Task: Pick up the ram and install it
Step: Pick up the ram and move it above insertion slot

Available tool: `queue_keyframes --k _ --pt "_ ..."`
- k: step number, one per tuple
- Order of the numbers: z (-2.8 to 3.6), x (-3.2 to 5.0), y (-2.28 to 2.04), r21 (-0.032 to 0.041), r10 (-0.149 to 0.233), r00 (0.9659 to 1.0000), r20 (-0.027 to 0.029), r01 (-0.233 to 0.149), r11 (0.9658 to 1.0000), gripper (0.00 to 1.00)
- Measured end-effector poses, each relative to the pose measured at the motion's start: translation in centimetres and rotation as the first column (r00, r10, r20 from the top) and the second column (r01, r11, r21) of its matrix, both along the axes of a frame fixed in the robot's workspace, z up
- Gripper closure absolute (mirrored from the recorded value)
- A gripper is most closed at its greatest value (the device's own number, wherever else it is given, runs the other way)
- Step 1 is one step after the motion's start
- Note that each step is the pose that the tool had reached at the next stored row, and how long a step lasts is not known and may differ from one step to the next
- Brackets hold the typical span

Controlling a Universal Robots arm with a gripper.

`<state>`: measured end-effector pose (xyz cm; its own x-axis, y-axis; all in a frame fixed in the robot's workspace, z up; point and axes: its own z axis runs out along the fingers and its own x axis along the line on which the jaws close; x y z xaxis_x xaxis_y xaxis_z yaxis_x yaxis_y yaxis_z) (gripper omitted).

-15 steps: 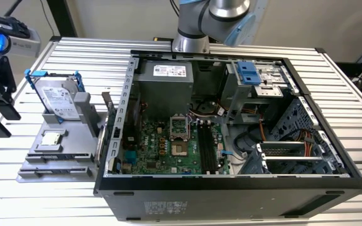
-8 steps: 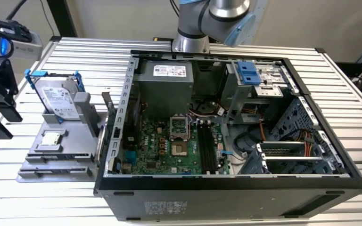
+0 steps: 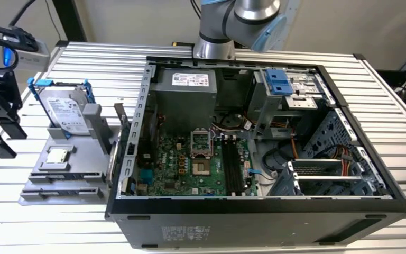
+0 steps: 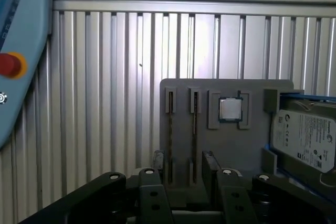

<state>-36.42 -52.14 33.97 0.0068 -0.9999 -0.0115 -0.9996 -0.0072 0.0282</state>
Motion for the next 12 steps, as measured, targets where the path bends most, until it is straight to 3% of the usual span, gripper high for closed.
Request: queue_keyframes --k 12 --pt "-0.33 0.00 0.01 0.0000 0.000 1.0000 0.0000 0.000 1.0000 0.00"
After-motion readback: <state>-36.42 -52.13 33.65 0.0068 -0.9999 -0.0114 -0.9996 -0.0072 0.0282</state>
